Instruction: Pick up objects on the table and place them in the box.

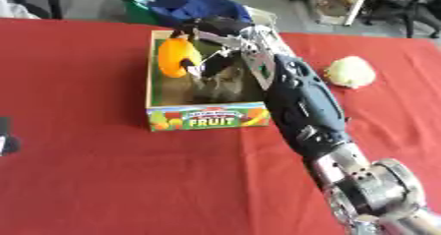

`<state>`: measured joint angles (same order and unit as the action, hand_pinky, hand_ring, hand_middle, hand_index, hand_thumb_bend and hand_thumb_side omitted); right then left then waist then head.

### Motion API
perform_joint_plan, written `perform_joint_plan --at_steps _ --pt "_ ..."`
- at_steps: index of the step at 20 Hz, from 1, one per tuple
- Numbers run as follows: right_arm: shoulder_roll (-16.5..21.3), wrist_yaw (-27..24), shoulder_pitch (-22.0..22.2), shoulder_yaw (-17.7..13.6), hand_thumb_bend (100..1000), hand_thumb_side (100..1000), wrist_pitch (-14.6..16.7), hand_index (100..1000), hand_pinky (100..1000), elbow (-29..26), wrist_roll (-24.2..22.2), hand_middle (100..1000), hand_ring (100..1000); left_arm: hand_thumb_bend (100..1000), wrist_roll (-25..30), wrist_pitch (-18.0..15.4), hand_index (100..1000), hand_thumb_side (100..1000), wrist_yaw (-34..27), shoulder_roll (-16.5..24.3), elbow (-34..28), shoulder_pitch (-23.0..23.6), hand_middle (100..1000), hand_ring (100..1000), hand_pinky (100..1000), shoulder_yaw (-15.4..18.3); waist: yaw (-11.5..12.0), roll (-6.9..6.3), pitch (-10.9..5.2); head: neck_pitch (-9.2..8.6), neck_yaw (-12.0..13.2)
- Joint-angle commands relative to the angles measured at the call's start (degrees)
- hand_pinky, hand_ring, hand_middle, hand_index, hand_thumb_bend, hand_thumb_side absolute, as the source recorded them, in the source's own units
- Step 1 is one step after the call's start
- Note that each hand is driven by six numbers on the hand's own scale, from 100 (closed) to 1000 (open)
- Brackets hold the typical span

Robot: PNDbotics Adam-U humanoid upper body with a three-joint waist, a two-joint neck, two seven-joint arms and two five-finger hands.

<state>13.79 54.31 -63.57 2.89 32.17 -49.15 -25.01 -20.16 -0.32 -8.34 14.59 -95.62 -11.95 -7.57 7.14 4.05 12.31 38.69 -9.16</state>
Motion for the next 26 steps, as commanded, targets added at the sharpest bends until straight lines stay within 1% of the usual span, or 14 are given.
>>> perform_joint_plan --at_steps 1,5,7,8,10,15,18,20,22,23,24,25,26 --pt "3.33 -3.84 -1.33 0.06 100 341 0.04 925 735 -3.58 -1.93 908 782 530 -0.03 -0.18 604 454 -0.09 0.71 -1.06 -0.21 480 546 591 0.37 -0.33 -0.22 -1.24 -0.47 0.33" --pt "4.89 -6.42 -0.99 0.14 100 337 -0.67 925 736 -4.92 -3.27 907 783 530 0.01 -0.19 604 454 -0.09 0.75 -1.01 -0.13 480 546 591 0.31 -0.9 -0.2 -1.26 -0.38 0.36" --pt "5.84 -6.42 -0.71 0.07 100 329 -1.02 926 739 -5.04 -3.55 904 787 530 0.01 -0.22 604 454 -0.07 0.77 -1.04 -0.13 480 546 591 0.35 -1.17 -0.28 -1.31 -0.4 0.45" --pt "6.59 -6.02 -0.52 -0.01 100 317 -1.26 926 741 -4.95 -3.55 902 789 530 -0.05 -0.21 604 454 -0.05 0.87 -1.03 -0.05 480 546 591 0.43 -1.29 -0.26 -1.36 -0.4 0.44" --pt "8.57 -5.16 0.15 -0.48 100 324 -1.77 927 745 -4.48 -3.28 895 793 530 -0.18 -0.2 604 454 -0.03 1.04 -1.0 0.13 480 546 591 0.54 -1.49 -0.09 -1.4 -0.43 0.54" --pt "15.08 -4.42 3.37 -3.36 100 328 -4.11 929 748 -3.3 -0.42 898 795 530 -0.35 -0.3 604 455 0.09 1.37 -0.93 0.38 480 546 591 0.7 -2.12 0.36 -1.47 -0.49 1.15" --pt "19.05 -4.61 5.96 -6.01 100 316 -6.73 929 746 -2.39 1.97 902 795 530 -0.45 -0.3 604 455 0.14 1.58 -0.92 0.5 480 546 591 0.79 -2.48 0.4 -1.47 -0.46 1.26" --pt "21.05 -4.52 7.32 -7.49 100 316 -8.57 931 749 -1.38 3.56 913 803 529 -0.48 -0.3 604 455 0.17 1.66 -0.95 0.51 480 546 591 0.82 -2.67 0.39 -1.47 -0.47 1.27" --pt "22.63 -3.9 8.46 -8.8 154 316 -10.5 945 762 0.13 5.55 925 831 529 -0.53 -0.29 604 455 0.19 1.69 -0.98 0.51 480 546 591 0.86 -2.81 0.39 -1.46 -0.51 1.29" --pt "23.18 -3.37 8.91 -9.28 224 324 -11.39 957 792 0.82 6.75 942 877 529 -0.53 -0.29 604 455 0.19 1.69 -0.98 0.52 480 546 591 0.85 -2.86 0.39 -1.45 -0.54 1.29" --pt "23.74 -2.41 9.41 -9.72 257 329 -12.58 965 811 1.63 8.06 958 907 529 -0.51 -0.28 604 455 0.19 1.7 -0.98 0.53 480 546 591 0.82 -2.9 0.37 -1.43 -0.56 1.33" --pt "24.07 -1.38 9.74 -9.95 286 339 -13.56 973 828 2.4 9.12 972 931 529 -0.49 -0.27 604 456 0.19 1.72 -0.97 0.54 480 546 591 0.81 -2.92 0.36 -1.41 -0.55 1.34" --pt "24.43 -0.22 10.09 -10.17 305 371 -14.76 979 837 3.57 9.67 981 943 529 -0.5 -0.27 604 456 0.2 1.76 -0.97 0.55 480 546 591 0.83 -2.93 0.34 -1.4 -0.52 1.29"
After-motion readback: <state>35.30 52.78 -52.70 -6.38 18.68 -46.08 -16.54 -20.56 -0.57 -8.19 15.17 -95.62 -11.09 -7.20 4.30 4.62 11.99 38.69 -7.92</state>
